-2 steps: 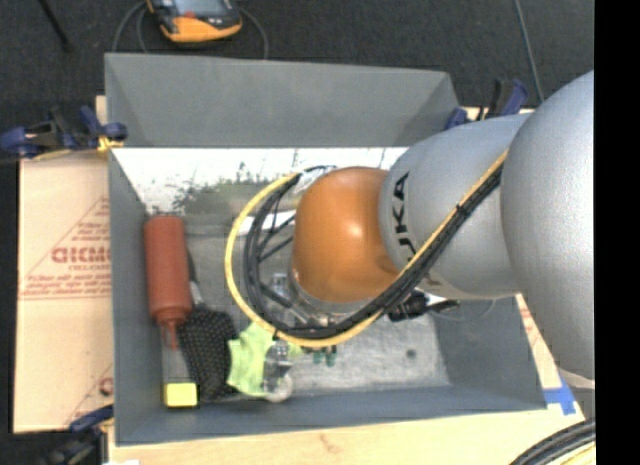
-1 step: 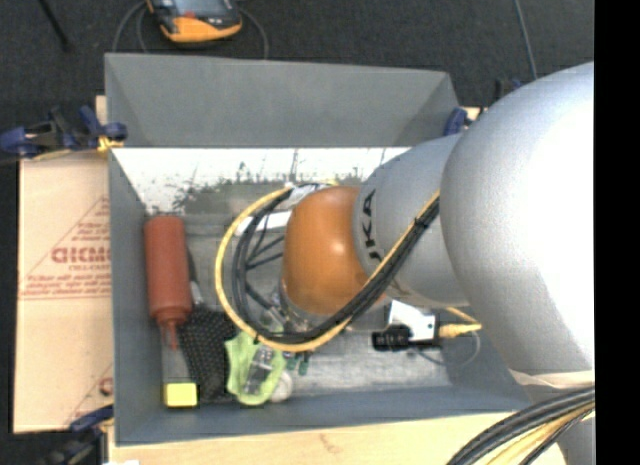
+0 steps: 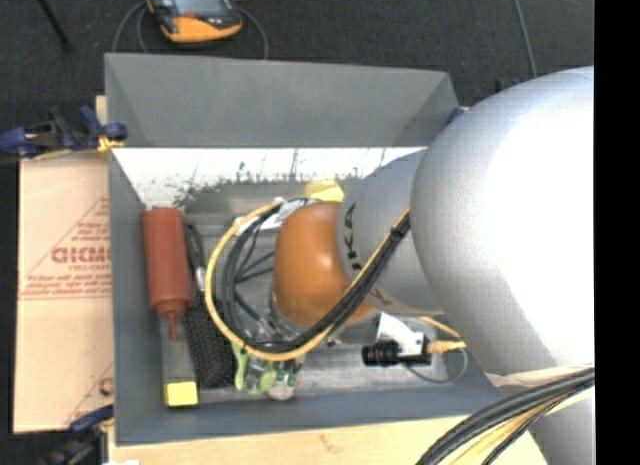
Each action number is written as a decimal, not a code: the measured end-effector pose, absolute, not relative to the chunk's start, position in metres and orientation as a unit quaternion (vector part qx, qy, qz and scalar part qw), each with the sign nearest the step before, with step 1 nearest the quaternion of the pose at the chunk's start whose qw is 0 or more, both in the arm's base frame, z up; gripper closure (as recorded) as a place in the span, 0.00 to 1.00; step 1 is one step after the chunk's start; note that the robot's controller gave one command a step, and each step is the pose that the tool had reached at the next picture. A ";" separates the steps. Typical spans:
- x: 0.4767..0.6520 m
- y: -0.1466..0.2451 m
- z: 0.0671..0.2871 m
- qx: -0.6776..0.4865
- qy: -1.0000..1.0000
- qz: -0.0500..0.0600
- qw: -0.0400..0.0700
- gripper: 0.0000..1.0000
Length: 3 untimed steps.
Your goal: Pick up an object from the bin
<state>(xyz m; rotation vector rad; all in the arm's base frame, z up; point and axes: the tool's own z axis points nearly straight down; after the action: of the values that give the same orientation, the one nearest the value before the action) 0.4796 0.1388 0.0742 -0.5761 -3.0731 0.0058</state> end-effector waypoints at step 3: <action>0.477 0.138 0.085 -0.184 -0.983 0.002 0.007 1.00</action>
Offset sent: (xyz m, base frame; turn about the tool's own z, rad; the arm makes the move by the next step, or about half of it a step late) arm 0.0001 -0.0001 0.0187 -0.0001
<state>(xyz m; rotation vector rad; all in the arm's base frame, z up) 0.4772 0.1382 0.0850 -0.5770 -3.0745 0.0068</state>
